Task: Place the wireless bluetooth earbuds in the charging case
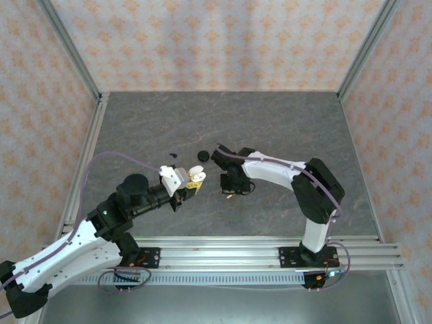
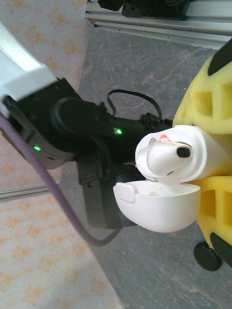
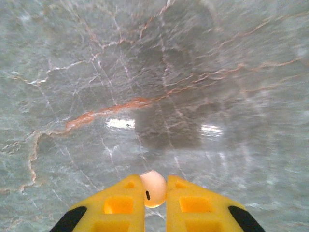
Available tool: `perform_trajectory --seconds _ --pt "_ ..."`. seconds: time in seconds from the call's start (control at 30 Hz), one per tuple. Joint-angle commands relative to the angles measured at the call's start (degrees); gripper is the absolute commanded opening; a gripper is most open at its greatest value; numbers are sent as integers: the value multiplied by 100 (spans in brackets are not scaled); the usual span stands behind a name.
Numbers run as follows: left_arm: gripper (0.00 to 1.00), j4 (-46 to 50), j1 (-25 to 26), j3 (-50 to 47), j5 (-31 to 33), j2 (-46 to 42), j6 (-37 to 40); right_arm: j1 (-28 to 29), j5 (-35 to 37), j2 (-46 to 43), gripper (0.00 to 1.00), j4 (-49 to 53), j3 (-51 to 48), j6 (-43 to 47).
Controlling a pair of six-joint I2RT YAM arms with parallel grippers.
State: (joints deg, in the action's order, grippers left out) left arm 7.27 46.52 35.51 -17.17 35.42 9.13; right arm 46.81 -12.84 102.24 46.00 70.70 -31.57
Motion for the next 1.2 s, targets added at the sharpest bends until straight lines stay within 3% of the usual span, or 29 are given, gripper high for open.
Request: perform_trajectory --seconds 0.0,0.27,0.67,1.17 --pt "0 -16 21 62 100 -70 98 97 755 -731 13 501 258 460" --pt "0 -444 24 61 -6 12 24 334 1500 -2160 7 624 725 1278" --pt "0 -514 21 357 -42 346 -181 588 1108 -3736 4 -759 790 2814" --pt "0 -762 22 618 -278 615 -407 2022 1984 -3490 4 -832 1481 4746"
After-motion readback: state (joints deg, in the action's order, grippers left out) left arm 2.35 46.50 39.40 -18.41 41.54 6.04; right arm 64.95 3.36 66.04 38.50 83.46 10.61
